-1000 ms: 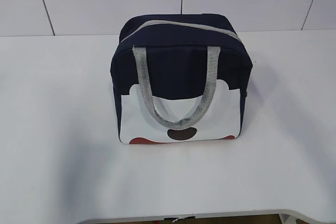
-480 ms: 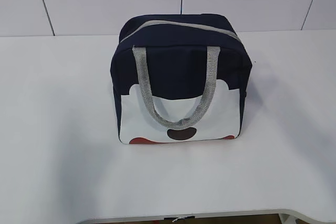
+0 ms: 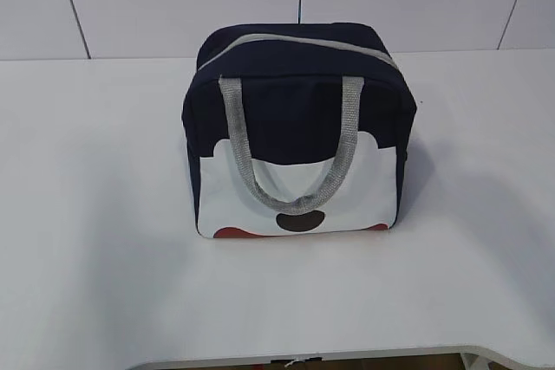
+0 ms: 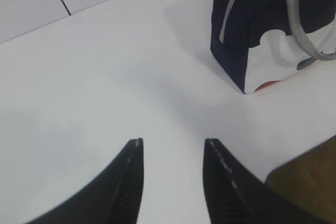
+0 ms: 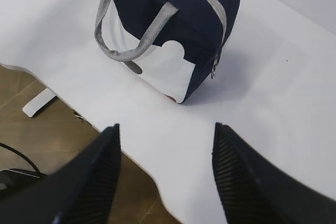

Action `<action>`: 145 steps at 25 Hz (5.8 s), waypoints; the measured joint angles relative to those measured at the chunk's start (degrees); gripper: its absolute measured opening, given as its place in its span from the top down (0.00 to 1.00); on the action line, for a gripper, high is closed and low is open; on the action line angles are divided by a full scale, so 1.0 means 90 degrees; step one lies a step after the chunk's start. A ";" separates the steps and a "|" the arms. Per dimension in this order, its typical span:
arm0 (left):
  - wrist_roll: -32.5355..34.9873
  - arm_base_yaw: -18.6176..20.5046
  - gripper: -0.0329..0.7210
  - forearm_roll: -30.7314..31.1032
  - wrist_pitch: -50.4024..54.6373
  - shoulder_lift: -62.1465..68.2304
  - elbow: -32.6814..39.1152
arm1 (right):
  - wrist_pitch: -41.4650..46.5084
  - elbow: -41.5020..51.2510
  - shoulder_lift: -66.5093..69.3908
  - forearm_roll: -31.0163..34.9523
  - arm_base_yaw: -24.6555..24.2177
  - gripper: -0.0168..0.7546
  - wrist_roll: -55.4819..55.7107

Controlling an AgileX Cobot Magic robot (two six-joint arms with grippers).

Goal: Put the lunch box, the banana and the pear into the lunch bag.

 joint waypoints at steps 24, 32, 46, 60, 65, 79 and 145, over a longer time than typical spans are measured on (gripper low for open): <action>-0.0571 0.0000 0.40 -0.0579 0.0185 -0.1518 0.2152 | -0.0887 0.2512 -0.2112 -0.0212 0.0000 0.38 0.1296; -0.0863 0.0000 0.40 -0.0359 0.0249 -0.1927 0.2299 | -0.1015 0.3040 -0.2773 -0.0545 0.0000 0.38 0.1735; -0.1179 0.0000 0.40 -0.0082 0.0330 -0.3240 0.2529 | -0.1013 0.3849 -0.3494 -0.1642 0.0000 0.38 0.2536; -0.1351 0.0000 0.40 0.0154 0.0610 -0.3593 0.2918 | -0.0833 0.4282 -0.4688 -0.1938 0.0000 0.38 0.2745; -0.1365 0.0000 0.40 0.0177 0.0467 -0.3647 0.2974 | -0.0732 0.4335 -0.4692 -0.2054 0.0000 0.38 0.2745; -0.1375 0.0000 0.40 0.0262 -0.0091 -0.3647 0.3223 | -0.0745 0.4404 -0.4692 -0.2240 0.0000 0.38 0.2745; -0.1375 0.0696 0.51 0.0165 -0.0091 -0.3647 0.3223 | -0.0796 0.4404 -0.4692 -0.2360 -0.1210 0.38 0.2745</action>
